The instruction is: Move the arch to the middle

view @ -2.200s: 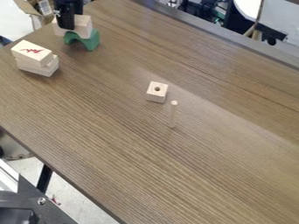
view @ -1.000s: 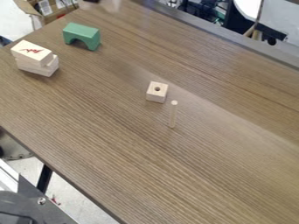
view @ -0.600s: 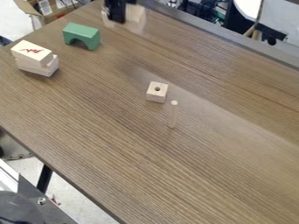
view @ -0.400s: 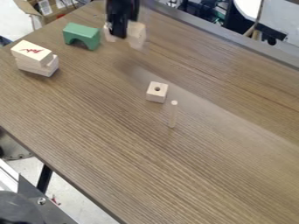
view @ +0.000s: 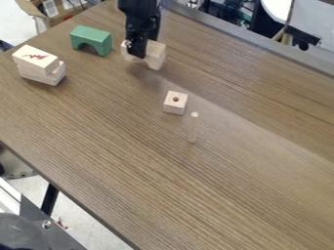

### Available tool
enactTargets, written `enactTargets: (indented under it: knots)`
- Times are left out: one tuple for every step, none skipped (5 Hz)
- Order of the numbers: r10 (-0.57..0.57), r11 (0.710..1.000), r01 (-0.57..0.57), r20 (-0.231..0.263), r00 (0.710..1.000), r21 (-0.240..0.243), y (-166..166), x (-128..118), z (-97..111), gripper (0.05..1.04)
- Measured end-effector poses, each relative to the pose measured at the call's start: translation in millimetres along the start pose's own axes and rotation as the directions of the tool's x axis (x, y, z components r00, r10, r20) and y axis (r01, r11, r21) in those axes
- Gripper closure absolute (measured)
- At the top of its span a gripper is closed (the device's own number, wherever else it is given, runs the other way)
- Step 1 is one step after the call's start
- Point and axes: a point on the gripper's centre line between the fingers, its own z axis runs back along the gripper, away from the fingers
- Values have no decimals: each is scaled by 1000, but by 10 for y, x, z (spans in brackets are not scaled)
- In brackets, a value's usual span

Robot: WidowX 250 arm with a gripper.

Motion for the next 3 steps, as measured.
enactTargets:
  knots:
    - [2, 1000, -2, -7, 1000, 15, -1, 1, -6, 223]
    - [-3, 1000, 3, -19, 1000, 24, 15, -11, 8, 77]
    - [12, 998, -13, -25, 1000, -64, -8, 42, 334, 84]
